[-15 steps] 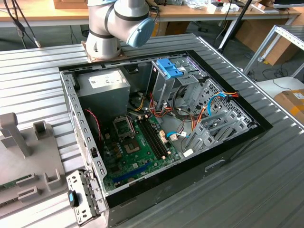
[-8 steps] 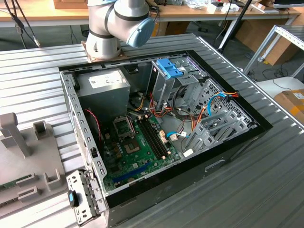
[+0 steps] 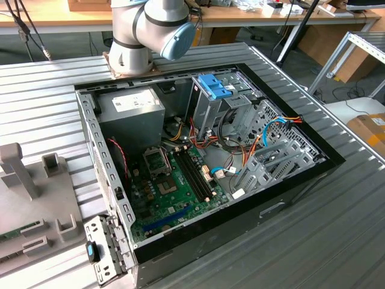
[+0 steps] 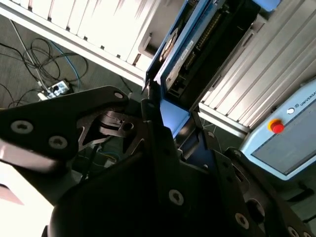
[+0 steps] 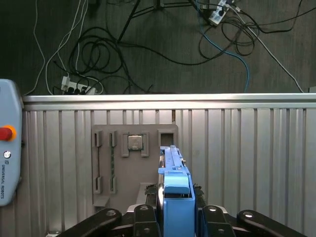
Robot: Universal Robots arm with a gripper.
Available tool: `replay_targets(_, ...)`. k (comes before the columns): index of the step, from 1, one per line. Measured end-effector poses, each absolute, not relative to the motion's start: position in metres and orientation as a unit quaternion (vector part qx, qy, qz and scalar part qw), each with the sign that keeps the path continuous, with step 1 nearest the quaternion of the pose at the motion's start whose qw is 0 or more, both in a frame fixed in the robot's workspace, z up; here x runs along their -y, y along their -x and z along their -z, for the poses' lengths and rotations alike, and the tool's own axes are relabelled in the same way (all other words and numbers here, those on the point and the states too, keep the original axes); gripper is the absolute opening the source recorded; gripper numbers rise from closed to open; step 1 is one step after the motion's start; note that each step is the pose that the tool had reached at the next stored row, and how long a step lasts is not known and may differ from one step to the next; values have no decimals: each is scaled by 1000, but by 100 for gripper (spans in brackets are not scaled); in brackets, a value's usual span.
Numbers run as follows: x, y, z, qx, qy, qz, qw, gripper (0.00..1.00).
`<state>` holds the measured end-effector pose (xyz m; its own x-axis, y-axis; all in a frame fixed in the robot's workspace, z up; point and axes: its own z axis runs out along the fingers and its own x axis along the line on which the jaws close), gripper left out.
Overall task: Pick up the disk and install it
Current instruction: 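Pick up the disk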
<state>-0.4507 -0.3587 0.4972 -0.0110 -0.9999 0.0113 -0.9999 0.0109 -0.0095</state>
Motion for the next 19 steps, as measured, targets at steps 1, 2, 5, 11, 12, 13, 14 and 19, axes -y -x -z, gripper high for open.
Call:
replay_targets(1, 359, 448, -497, 711, -703, -7, 1, 37)
replay_targets(2, 358, 446, -497, 711, -703, -7, 1, 37)
replay_targets(5, 358, 439, -497, 711, -703, -7, 1, 37)
replay_targets(11, 357, 413, -497, 711, -703, -7, 1, 37)
replay_targets(12, 357, 406, -497, 711, -703, -7, 1, 37)
replay_targets(13, 357, 403, -497, 711, -703, -7, 1, 37)
replay_targets(14, 357, 401, -497, 711, -703, -7, 1, 37)
replay_targets(19, 357, 382, -497, 711, -703, -7, 1, 37)
